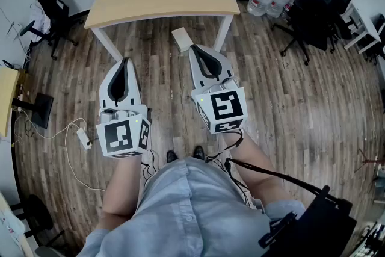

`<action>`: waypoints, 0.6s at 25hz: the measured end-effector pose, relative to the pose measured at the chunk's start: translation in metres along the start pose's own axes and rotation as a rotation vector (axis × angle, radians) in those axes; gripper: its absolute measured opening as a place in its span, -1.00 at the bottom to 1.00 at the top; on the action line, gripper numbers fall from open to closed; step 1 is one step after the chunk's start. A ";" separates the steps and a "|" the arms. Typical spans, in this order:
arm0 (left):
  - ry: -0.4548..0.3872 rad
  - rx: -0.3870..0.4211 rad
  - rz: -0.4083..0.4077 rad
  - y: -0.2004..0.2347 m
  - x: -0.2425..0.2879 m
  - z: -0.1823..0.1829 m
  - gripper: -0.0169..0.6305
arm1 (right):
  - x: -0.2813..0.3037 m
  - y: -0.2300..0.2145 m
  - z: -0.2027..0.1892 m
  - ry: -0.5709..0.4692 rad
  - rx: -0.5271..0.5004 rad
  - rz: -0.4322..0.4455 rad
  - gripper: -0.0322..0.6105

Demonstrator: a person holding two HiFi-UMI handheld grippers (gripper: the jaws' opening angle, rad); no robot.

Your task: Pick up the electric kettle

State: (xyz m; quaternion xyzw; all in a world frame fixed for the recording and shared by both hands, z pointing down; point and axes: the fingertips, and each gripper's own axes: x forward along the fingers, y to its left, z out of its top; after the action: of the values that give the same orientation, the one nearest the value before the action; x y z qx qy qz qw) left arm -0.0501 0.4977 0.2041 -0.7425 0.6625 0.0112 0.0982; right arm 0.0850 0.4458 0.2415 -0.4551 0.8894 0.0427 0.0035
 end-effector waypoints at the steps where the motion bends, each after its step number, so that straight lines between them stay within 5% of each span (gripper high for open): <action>1: -0.004 0.001 0.000 -0.001 0.001 0.001 -0.95 | 0.000 -0.001 0.001 -0.004 -0.005 -0.001 -0.90; 15: -0.002 0.021 0.037 -0.014 0.026 -0.003 -0.95 | 0.001 -0.030 -0.007 -0.012 -0.019 0.038 -0.90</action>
State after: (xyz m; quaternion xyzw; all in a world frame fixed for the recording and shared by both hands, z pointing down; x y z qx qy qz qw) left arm -0.0331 0.4729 0.2047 -0.7289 0.6763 0.0068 0.1062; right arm 0.1092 0.4269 0.2467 -0.4379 0.8974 0.0539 0.0035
